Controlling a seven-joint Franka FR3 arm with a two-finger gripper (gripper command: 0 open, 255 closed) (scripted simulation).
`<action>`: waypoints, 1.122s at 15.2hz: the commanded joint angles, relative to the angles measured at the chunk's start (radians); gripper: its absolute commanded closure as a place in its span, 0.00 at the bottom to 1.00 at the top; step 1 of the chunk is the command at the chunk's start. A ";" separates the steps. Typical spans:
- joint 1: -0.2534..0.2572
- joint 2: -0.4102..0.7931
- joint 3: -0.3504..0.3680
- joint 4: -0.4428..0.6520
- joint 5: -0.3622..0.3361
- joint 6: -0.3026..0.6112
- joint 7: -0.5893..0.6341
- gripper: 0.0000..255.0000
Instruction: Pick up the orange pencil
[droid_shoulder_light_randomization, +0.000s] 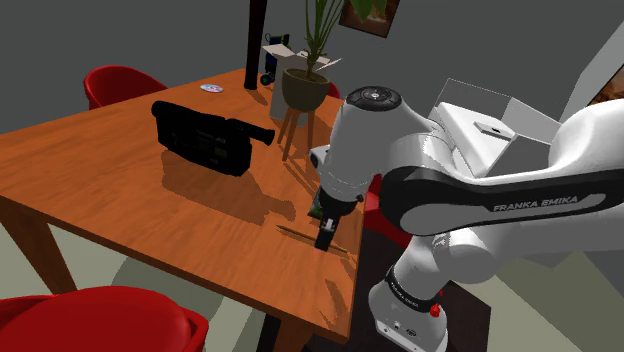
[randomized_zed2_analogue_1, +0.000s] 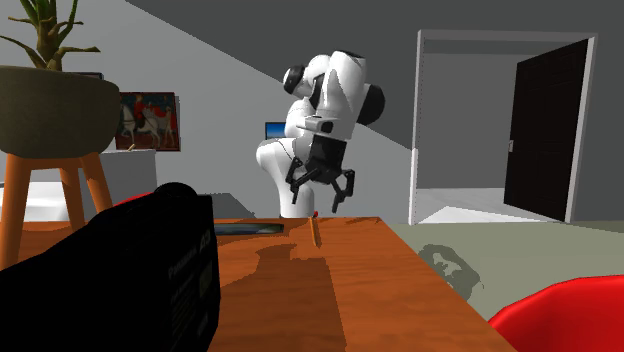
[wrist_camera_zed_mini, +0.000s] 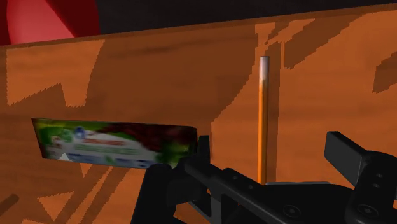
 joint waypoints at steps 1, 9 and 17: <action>0.006 0.010 0.012 -0.023 0.008 0.033 0.007 0.00; 0.008 0.042 0.032 -0.058 0.021 0.098 0.018 1.00; 0.009 0.041 0.032 -0.057 0.021 0.096 0.018 1.00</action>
